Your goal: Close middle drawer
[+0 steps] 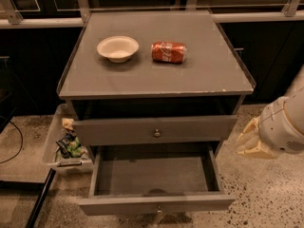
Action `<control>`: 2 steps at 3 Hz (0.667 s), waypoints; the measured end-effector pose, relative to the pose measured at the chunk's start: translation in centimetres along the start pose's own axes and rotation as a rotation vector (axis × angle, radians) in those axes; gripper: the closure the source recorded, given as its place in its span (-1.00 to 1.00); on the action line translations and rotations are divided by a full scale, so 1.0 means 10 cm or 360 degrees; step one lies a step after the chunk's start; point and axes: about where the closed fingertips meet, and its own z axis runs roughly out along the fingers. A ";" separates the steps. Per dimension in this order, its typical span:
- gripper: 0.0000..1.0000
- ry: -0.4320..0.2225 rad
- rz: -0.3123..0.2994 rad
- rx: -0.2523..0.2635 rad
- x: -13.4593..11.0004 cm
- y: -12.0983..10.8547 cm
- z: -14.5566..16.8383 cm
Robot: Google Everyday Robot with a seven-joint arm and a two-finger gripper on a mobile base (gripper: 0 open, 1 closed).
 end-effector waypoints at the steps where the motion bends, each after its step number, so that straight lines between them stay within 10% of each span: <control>1: 1.00 -0.0023 -0.0012 0.0002 -0.01 0.03 0.02; 2: 1.00 -0.0096 0.0044 -0.0070 0.12 0.20 0.55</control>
Offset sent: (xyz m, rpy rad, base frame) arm -0.0166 0.0184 -0.1921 0.1621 0.0906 -0.0653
